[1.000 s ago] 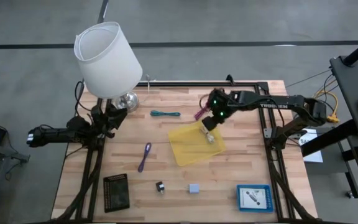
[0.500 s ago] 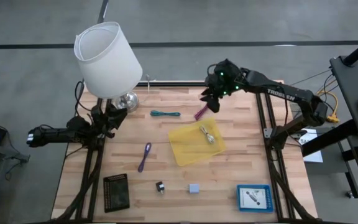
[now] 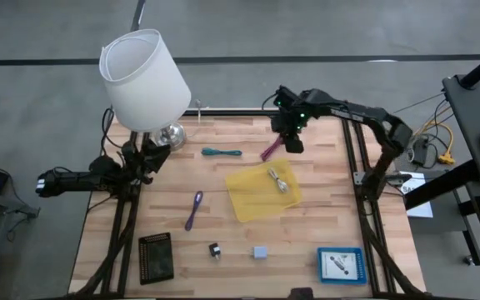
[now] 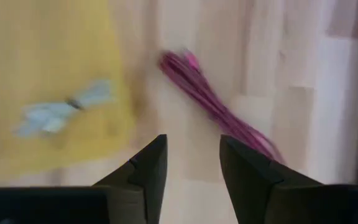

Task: Pick and place items into bin
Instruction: Put the pink charger cable wire into the yellow bin

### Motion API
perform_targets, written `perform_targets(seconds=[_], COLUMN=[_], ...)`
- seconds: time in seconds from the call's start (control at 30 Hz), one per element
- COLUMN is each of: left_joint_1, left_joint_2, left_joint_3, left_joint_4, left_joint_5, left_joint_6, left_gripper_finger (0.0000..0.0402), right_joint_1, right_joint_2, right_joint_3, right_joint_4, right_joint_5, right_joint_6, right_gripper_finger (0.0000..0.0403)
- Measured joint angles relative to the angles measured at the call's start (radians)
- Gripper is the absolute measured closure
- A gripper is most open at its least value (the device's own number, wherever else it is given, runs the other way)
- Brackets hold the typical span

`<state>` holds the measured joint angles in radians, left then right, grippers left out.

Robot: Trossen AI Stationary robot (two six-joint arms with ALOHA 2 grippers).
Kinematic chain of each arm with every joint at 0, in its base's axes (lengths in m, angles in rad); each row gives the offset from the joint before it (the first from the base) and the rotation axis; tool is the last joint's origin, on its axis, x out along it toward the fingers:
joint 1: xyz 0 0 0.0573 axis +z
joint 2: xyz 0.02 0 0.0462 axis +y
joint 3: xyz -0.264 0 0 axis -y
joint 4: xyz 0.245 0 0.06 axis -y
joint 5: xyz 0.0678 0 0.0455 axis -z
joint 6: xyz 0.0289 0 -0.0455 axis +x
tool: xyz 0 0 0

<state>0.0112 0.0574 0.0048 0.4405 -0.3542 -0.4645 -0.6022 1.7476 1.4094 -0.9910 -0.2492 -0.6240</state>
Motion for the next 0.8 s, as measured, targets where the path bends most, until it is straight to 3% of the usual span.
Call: perform_targets(seconds=[0.2, 0.43, 0.8], left_joint_1=[0.0, 0.0, 0.0], left_joint_2=[0.0, 0.0, 0.0], left_joint_3=[0.0, 0.0, 0.0], left_joint_4=[-0.002, -0.003, -0.004], left_joint_5=[0.0, 0.0, 0.0], left_joint_6=[0.0, 0.0, 0.0], left_gripper_finger=[0.0272, 0.0272, 0.0272], right_joint_1=[0.001, -0.002, -0.001], right_joint_2=[0.104, 0.177, 0.287], right_joint_3=[0.05, 0.06, 0.06], right_joint_4=[0.0, 0.003, 0.057], right_joint_5=[0.096, 0.123, 0.122], right_joint_6=[-0.114, -0.324, -0.347], right_gripper_finger=[0.022, 0.0165, 0.0186])
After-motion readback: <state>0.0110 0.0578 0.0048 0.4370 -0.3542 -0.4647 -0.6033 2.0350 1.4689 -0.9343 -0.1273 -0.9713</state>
